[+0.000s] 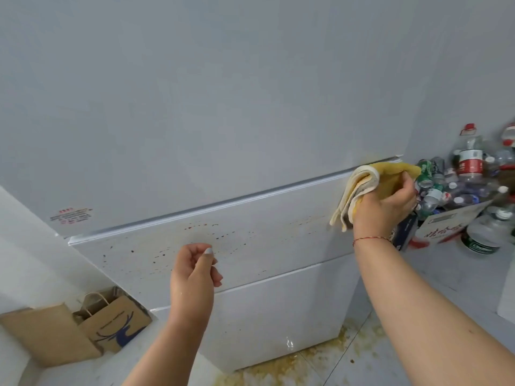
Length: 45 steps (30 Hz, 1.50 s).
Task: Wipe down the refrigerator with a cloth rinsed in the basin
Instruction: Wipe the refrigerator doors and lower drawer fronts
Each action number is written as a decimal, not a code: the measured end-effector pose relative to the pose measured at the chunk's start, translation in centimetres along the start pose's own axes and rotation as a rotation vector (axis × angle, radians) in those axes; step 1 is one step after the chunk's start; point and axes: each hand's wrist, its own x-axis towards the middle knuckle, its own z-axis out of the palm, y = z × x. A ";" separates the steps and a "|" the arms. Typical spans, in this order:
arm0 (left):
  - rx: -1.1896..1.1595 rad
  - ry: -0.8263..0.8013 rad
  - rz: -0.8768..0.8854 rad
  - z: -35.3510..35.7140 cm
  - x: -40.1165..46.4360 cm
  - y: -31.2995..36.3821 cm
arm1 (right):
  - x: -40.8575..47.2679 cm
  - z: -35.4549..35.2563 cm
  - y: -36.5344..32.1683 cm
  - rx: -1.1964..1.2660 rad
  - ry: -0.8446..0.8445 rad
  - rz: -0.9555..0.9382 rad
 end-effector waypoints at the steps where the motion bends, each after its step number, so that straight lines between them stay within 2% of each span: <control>1: -0.007 0.001 -0.004 -0.1 0.0 0.0 | -0.2 0.2 0.0 -0.004 0.013 -0.004; 6: -0.043 0.048 -0.042 -3.6 0.8 -0.9 | -4.7 3.1 -0.5 0.065 -0.002 -0.002; 10: -0.075 0.104 -0.043 -6.9 1.3 -1.6 | -10.1 4.1 -1.1 0.023 -0.079 -0.091; 15: -0.114 0.194 -0.028 -11.1 1.9 -2.0 | -15.7 6.2 -1.3 -0.144 -0.140 -0.187; 21: -0.057 0.314 0.040 -16.2 4.4 -0.5 | -23.5 8.3 -1.6 -0.164 -0.251 -0.341; 24: -0.039 0.199 0.034 -17.4 6.5 0.8 | -26.5 8.3 -2.1 -0.145 -0.351 -0.408; 26: -0.106 0.085 -0.005 -17.1 7.3 1.5 | -27.7 8.1 -2.3 -0.151 -0.387 -0.456; 28: -0.158 0.044 -0.029 -16.7 7.7 1.8 | -28.6 7.8 -2.5 -0.168 -0.436 -0.482; 35: -0.112 0.049 -0.060 -16.8 8.5 2.0 | -29.6 6.6 -3.2 -0.189 -0.540 -0.462; 40: 0.039 0.105 -0.019 -17.4 5.0 1.1 | -29.8 4.4 -3.0 -0.184 -0.507 -0.475; 45: -0.124 0.124 -0.057 -18.5 1.9 1.3 | -27.8 1.7 -3.8 -0.222 -0.512 -0.505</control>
